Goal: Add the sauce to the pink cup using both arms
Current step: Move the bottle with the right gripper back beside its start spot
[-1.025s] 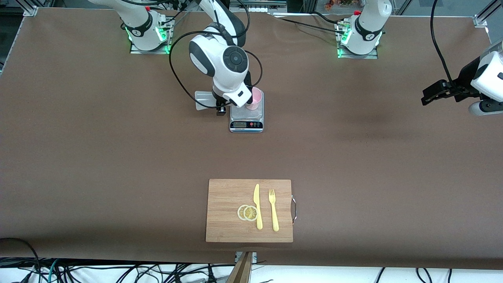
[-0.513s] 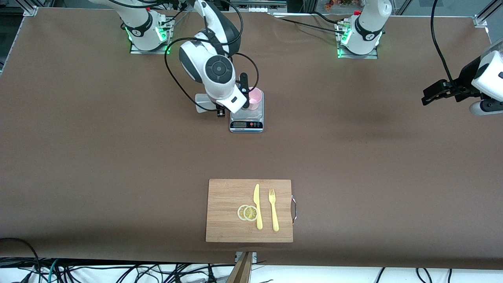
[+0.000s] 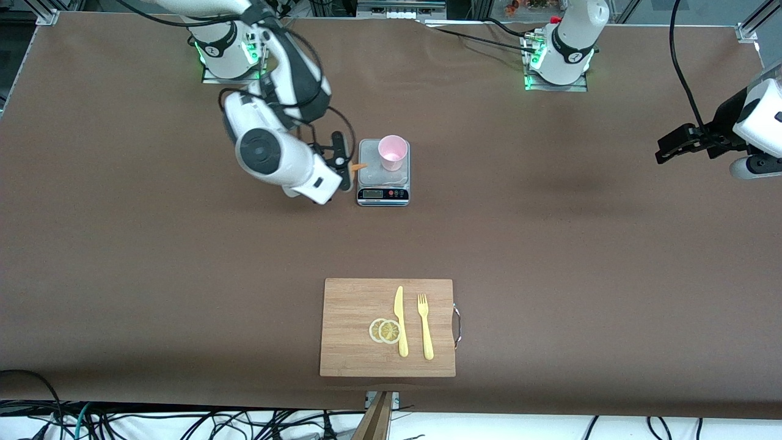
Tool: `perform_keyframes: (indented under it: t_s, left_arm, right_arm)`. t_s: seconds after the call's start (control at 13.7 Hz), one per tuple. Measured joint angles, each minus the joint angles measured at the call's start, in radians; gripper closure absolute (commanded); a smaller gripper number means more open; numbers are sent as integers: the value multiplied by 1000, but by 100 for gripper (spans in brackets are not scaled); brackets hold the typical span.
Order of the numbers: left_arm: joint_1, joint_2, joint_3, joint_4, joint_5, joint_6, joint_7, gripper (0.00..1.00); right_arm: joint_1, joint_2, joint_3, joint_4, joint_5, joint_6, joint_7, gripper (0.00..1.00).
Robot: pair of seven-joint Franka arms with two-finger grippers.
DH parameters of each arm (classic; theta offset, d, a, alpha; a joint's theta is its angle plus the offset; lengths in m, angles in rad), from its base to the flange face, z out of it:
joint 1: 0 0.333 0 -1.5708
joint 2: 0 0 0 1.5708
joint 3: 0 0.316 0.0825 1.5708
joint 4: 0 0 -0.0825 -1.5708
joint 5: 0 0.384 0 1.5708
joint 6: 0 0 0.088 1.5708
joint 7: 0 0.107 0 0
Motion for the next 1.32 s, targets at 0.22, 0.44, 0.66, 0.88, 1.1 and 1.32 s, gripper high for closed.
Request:
perform_keyframes:
  t_s: [0.22, 0.44, 0.66, 0.88, 1.1, 1.32]
  left_arm:
    - [0, 0, 0, 0, 0, 0, 0, 0]
    - [0, 0, -12, 0, 0, -2, 0, 0]
    - [-1, 0, -18, 1, 0, -4, 0, 0]
    - [-1, -1, -18, 1, 0, -4, 0, 0]
    - [-1, -1, -18, 1, 0, -4, 0, 0]
    - [-1, -1, -18, 2, 0, -4, 0, 0]
  right_arm:
    - [-102, 0, -2, 0, 106, -11, -189, 100]
    - [-206, 7, -3, -2, 222, -60, -374, 100]
    - [-311, 29, -4, -7, 318, -128, -563, 100]
    - [-393, 74, -4, -11, 369, -175, -722, 100]
    - [-474, 130, -4, -14, 442, -243, -852, 100]
    - [-549, 197, -5, -17, 508, -317, -970, 100]
